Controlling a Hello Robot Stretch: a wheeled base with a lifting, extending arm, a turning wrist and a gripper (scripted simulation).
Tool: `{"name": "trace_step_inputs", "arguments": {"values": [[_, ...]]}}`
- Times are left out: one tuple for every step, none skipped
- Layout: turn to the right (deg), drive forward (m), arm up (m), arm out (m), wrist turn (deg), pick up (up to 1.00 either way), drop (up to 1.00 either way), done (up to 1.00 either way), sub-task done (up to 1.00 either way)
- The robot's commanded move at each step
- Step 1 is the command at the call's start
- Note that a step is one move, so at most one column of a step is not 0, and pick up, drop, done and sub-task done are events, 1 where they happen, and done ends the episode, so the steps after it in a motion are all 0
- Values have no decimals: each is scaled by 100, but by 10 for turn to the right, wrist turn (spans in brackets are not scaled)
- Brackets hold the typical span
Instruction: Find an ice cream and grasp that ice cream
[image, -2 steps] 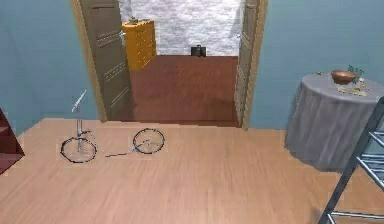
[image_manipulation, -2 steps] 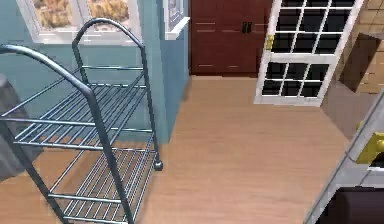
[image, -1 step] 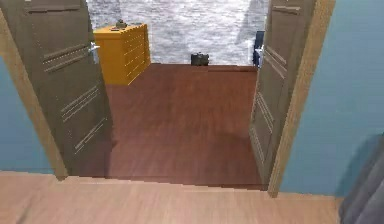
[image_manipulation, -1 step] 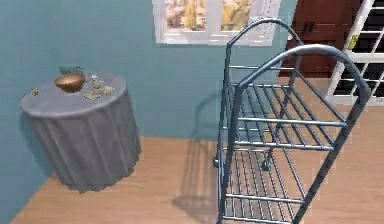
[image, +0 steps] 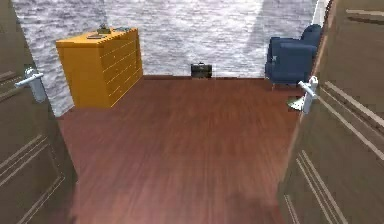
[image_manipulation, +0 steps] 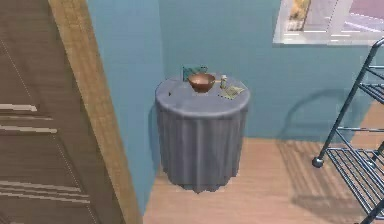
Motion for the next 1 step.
{"name": "trace_step_inputs", "arguments": {"values": [[-180, 0, 0, 0, 0, 0, 0, 0, 0]]}}
